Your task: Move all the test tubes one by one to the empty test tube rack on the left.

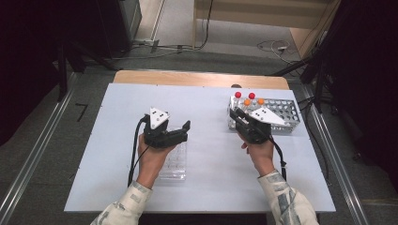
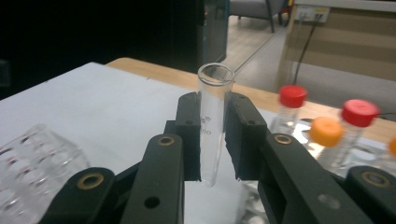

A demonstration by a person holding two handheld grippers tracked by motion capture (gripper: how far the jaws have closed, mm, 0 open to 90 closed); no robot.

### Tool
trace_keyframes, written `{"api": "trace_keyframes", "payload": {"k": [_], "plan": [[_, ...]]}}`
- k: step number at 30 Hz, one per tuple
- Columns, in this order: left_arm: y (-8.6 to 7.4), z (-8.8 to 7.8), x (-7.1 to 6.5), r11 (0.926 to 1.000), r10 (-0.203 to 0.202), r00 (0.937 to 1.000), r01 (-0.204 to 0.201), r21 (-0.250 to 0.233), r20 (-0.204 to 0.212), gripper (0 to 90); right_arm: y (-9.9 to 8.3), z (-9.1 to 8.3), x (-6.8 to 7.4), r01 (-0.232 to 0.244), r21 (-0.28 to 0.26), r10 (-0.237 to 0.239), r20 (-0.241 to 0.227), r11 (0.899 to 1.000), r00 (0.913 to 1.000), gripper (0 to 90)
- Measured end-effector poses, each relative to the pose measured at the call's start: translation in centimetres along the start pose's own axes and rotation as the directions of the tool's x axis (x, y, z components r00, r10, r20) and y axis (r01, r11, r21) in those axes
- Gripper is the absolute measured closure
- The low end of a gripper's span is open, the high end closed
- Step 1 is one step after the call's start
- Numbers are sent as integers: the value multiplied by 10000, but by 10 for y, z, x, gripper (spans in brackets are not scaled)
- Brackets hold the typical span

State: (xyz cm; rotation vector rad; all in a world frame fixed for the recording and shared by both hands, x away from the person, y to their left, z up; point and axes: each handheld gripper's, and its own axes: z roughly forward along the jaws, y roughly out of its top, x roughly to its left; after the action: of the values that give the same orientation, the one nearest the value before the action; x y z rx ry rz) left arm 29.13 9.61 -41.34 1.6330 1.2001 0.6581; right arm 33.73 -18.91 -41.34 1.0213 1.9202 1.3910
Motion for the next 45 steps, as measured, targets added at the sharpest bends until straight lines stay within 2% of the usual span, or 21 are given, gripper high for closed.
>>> {"api": "trace_keyframes", "payload": {"k": [4,9,18,24,29,35,39,45], "plan": [[1,-1,-2,10000,-82,9999,82,23,85,182,-6,5,14,169,243,-158,-436,9996,9989,731],[3,-4,-7,9999,-102,9992,106,-116,384,182,-13,10,31,391,488,-343,-956,9980,9948,731],[3,-5,-21,9996,243,9957,-228,-181,892,218,-24,18,58,885,897,-726,-1670,9920,9833,731],[1,-3,-28,9990,432,9922,-416,-163,1166,290,-28,19,71,1161,1049,-925,-2067,9877,9740,731],[-1,-1,-32,9980,626,9855,-628,-41,1578,395,-29,19,80,1313,1050,-1046,-2278,9858,9681,731],[-3,2,-35,9961,811,9779,-863,190,1925,530,-30,19,84,1437,1041,-1169,-2292,9841,9663,731],[-5,5,-35,9955,808,9788,-885,330,1882,578,-30,18,84,1411,967,-1164,-2260,9853,9672,731],[-7,7,-36,9944,845,9744,-957,440,2085,666,-30,18,85,1472,1006,-1216,-2248,9840,9668,731]]}}
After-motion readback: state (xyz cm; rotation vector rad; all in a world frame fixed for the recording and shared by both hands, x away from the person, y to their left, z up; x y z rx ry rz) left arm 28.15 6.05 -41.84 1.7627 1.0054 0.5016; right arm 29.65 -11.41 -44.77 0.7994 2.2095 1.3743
